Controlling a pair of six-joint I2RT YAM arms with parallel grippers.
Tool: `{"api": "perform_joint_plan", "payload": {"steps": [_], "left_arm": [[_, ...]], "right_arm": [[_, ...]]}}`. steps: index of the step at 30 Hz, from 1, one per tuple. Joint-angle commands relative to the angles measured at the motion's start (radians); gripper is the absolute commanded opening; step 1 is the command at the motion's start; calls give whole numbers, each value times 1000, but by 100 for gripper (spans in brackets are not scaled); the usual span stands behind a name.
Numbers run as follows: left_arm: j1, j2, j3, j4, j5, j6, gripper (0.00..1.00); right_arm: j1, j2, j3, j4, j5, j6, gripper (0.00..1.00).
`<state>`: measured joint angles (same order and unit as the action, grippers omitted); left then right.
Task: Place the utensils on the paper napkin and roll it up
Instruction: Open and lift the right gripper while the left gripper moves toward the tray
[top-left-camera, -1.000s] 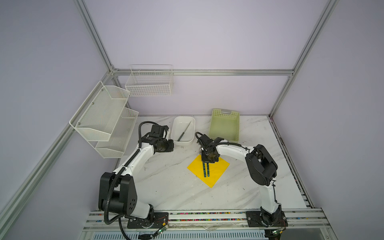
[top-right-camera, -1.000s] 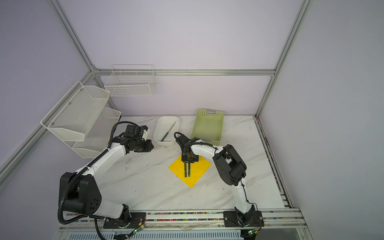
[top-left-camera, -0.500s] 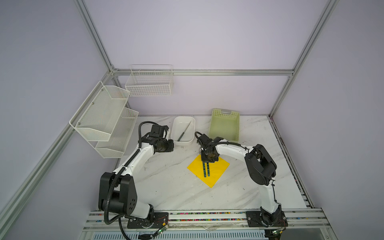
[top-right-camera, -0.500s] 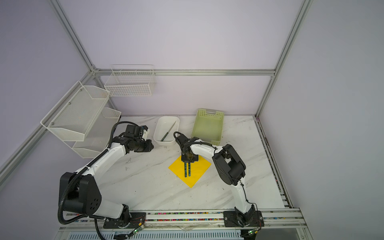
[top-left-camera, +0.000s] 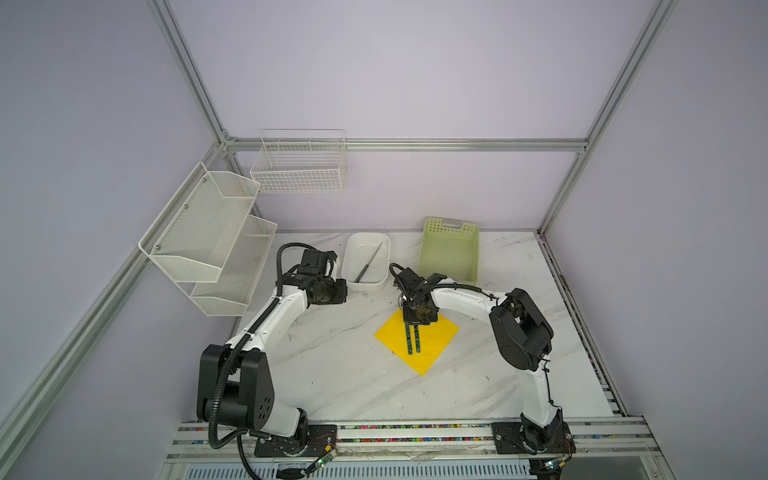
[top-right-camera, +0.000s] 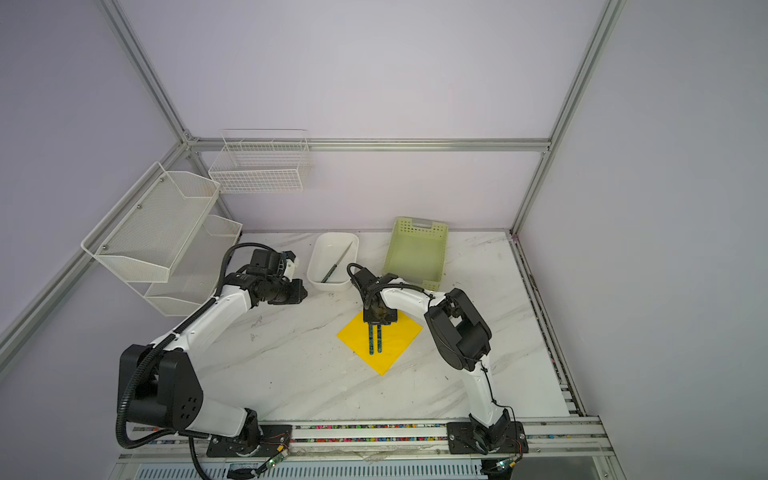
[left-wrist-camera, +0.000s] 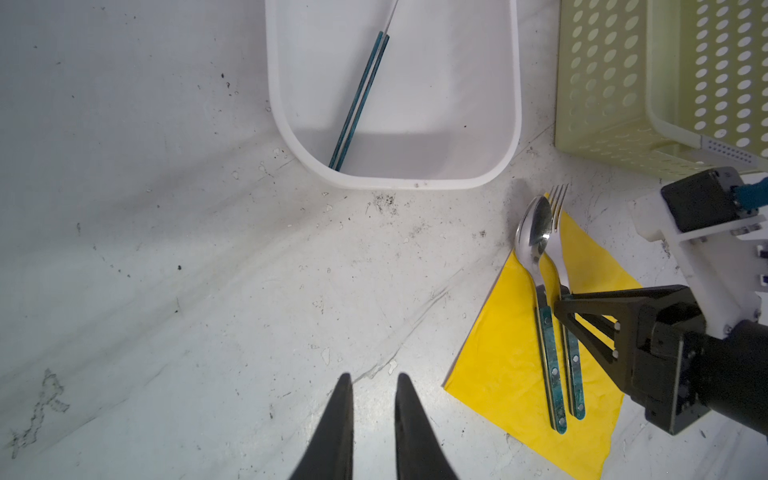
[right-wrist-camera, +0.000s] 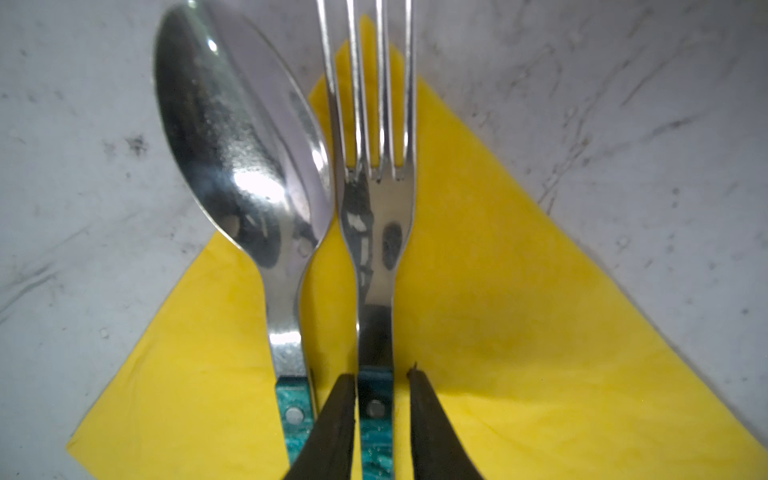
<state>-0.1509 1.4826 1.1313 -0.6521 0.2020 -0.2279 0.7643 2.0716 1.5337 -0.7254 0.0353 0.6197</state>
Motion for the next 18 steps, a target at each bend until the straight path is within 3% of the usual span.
{"api": "perform_joint_plan", "payload": {"steps": [1,8,18], "left_arm": [[7,14,49,17,13,-2,19],[6,69,180,-28,22,4,23],[-12,354,537,-162,19,57,28]], "right_arm": [[0,-67,23,-47,33,8,30],[-46,-151,15,-30,29,-31,31],[-168,-251,-71,30,-15,-119,31]]}}
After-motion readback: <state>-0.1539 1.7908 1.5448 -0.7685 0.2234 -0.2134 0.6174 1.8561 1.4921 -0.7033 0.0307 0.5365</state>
